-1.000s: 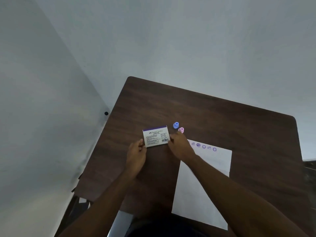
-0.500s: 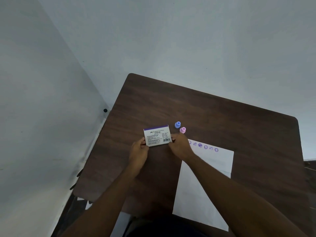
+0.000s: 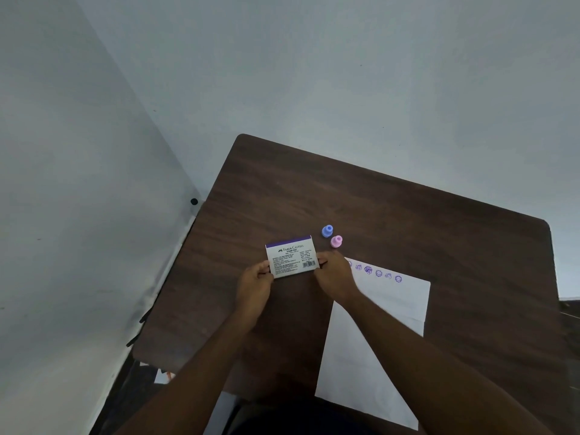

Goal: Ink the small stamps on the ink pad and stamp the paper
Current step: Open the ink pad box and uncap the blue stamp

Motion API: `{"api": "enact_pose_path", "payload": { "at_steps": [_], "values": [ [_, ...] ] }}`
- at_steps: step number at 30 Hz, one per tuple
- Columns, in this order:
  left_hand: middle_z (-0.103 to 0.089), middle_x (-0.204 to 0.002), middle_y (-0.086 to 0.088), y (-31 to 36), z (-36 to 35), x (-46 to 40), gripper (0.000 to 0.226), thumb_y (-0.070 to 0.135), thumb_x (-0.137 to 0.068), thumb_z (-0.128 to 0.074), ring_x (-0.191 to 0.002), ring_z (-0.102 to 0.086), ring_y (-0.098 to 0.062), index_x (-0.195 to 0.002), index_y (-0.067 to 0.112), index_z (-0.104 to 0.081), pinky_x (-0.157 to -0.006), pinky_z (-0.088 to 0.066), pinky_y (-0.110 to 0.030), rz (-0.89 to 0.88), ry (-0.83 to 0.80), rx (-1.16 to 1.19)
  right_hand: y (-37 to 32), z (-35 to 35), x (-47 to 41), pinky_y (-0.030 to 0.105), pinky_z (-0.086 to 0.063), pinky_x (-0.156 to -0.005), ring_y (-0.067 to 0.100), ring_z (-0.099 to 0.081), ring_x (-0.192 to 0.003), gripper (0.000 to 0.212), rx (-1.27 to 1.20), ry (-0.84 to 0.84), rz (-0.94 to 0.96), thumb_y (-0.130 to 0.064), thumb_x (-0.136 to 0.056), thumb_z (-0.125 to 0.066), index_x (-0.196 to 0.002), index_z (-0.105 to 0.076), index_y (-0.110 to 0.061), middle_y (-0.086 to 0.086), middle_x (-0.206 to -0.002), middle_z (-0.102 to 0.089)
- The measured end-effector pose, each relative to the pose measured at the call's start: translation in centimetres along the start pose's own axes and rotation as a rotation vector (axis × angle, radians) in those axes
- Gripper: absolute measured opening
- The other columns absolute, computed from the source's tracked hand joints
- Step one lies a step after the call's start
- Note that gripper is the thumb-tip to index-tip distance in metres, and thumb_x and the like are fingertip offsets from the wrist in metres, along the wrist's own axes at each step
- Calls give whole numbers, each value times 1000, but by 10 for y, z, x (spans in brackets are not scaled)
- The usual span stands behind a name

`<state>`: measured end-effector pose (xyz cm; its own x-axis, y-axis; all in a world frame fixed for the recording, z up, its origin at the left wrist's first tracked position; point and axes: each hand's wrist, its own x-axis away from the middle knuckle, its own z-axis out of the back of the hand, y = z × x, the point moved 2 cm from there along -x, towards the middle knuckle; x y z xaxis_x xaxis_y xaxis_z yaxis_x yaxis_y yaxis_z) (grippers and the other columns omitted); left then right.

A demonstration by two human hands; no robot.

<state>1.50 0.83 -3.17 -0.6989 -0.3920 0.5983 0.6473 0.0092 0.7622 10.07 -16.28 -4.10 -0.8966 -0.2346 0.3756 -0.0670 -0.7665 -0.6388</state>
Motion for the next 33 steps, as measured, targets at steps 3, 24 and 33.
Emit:
{"api": "enact_pose_path", "payload": {
  "at_steps": [3, 24, 33],
  "values": [
    [-68, -102, 11, 1, 1, 1, 32, 7, -91, -53, -90, -60, 6, -120, 16, -64, -75, -45, -14, 16, 18, 31, 0, 1, -1, 16, -46, -79, 17, -62, -106, 27, -7, -22, -9, -6, -86, -57, -111, -68, -12, 5, -117, -68],
    [-71, -95, -2, 39, 13, -9, 48, -10, -76, -41, -76, -58, -10, -108, 9, -70, -66, -44, -23, 193, 35, 338, -36, 30, -10, 25, -53, -68, 13, -61, -79, 27, -257, 69, -137, -2, -80, -52, -84, -66, -25, -10, -76, -62],
    [-70, -88, 21, 52, 19, -17, 47, -4, -80, -43, -84, -60, 4, -108, 21, -72, -63, -41, -15, 161, 52, 280, -48, 30, -25, 40, -57, -85, 16, -62, -98, 29, -372, -36, -166, -9, -83, -61, -111, -60, -19, -1, -106, -67]
  ]
}}
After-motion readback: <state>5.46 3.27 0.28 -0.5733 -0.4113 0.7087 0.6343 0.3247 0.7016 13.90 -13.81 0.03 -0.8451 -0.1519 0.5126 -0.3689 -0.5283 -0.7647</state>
